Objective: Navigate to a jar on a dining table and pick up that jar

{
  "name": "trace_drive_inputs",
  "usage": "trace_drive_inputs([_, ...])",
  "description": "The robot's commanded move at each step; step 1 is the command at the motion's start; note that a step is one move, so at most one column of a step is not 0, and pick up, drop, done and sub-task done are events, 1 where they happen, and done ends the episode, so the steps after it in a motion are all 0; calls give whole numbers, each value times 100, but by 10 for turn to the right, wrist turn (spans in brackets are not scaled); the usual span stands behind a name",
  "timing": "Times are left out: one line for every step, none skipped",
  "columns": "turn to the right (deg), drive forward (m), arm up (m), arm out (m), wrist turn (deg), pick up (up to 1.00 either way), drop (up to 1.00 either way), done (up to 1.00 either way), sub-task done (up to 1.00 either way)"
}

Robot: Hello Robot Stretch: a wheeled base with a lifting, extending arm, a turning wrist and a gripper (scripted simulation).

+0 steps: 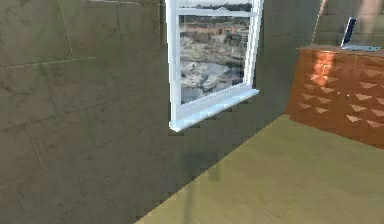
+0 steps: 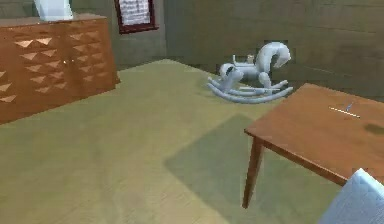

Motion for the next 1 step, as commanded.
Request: trace_drive_inputs([330, 0, 0, 0, 0, 0, 0, 0, 0])
